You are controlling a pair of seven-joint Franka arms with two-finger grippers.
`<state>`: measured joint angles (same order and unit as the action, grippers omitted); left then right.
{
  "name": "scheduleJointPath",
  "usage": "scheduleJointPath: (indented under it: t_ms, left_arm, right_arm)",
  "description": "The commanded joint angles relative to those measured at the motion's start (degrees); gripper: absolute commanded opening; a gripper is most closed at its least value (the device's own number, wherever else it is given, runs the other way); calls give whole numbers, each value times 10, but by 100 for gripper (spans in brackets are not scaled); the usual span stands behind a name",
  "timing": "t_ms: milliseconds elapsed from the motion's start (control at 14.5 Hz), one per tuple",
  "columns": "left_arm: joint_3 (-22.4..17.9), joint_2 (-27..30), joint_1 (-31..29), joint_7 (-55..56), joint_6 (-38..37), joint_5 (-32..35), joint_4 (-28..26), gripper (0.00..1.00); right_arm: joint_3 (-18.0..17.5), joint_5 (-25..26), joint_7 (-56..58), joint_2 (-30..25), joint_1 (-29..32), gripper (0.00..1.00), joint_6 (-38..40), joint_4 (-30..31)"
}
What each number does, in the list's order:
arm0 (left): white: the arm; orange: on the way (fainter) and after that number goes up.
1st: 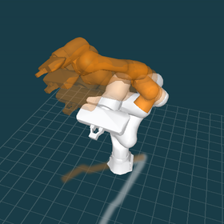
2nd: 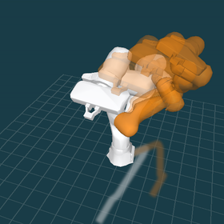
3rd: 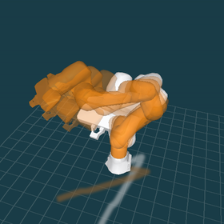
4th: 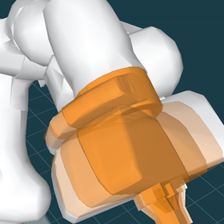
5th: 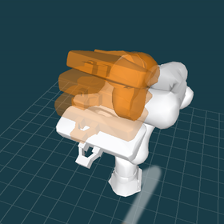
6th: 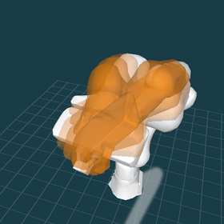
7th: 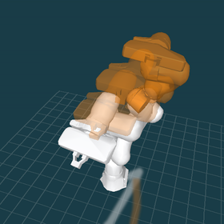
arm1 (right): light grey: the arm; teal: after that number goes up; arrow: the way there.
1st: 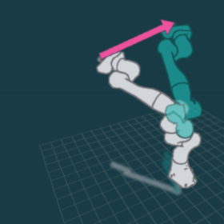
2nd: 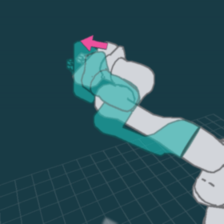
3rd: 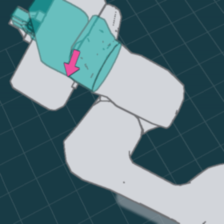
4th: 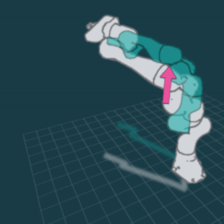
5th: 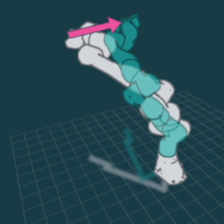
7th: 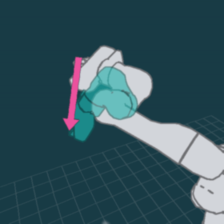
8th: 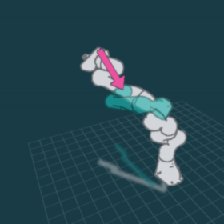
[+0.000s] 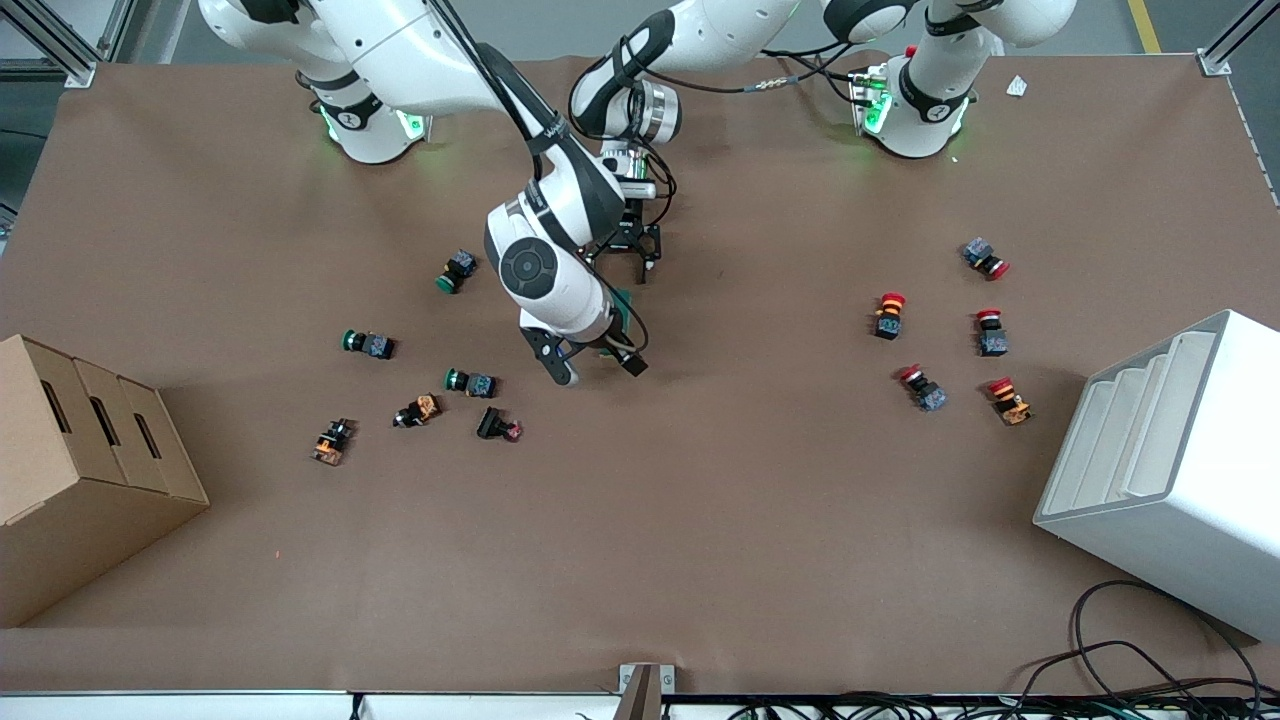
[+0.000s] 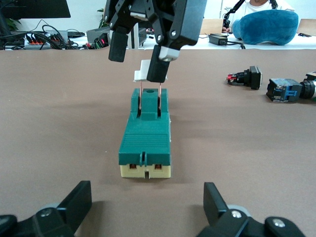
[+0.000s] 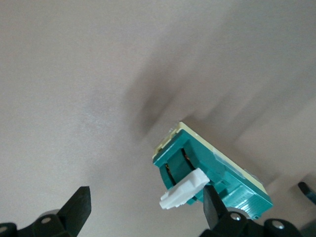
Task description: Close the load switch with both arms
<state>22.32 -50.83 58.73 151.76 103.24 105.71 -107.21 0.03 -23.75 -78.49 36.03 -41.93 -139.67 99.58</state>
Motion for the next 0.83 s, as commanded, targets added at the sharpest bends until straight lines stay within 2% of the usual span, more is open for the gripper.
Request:
scheduleJointPath:
  t_ms: [0, 481, 756]
  left_arm:
    - [-5, -8, 4, -4, -6, 10, 10, 100]
    - [-9, -5, 2, -5, -6, 11, 11, 100]
    - [-9, -4, 2, -1, -6, 9, 9, 100]
  right_arm:
    - [-2, -3, 16, 27, 8, 100, 0, -40]
    - [-1, -4, 51, 51, 19, 100, -4, -51]
    - [-1, 1, 62, 50, 41, 100, 12, -78]
